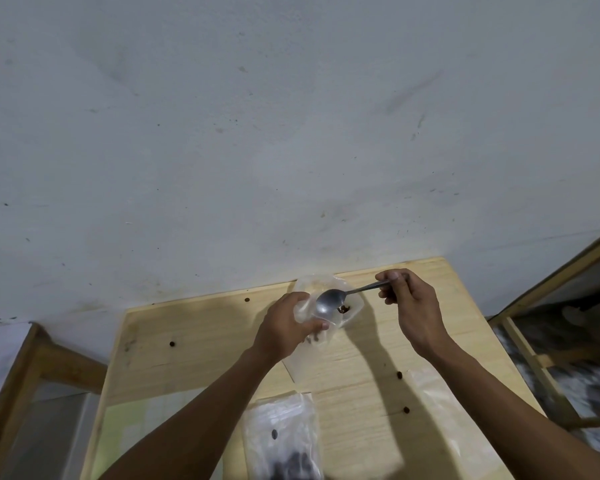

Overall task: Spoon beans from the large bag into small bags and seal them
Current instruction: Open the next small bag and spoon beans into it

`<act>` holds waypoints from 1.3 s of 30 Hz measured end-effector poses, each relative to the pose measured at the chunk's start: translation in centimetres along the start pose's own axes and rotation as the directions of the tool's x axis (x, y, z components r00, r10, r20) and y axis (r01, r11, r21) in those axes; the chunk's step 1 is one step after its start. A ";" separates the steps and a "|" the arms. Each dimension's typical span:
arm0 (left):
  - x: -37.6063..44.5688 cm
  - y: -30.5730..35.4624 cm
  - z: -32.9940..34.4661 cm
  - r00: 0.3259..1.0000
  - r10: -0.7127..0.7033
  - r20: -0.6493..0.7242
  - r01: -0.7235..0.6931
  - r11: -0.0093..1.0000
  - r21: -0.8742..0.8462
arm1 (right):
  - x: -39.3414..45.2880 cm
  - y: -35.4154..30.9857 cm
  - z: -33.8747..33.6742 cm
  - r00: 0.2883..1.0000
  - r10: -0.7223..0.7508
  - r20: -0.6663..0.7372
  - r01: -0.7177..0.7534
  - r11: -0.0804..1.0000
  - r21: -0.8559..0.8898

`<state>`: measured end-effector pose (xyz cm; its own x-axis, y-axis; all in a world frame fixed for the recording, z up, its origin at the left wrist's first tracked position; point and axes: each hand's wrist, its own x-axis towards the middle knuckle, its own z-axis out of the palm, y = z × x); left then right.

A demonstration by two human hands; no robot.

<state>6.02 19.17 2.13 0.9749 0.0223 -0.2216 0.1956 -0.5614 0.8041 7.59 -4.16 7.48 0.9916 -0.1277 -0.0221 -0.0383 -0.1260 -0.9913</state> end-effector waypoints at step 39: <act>-0.9 -3.1 -0.5 0.950 0.311 0.033 -0.309 0.917 0.254 | -0.2 4.9 0.5 0.914 0.371 -0.163 -0.348 0.925 0.150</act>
<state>4.63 21.33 0.10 0.9834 -0.1804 0.0214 -0.1488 -0.7318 0.6651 7.31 -4.31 2.56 0.8723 -0.3240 -0.3663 -0.3621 0.0756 -0.9291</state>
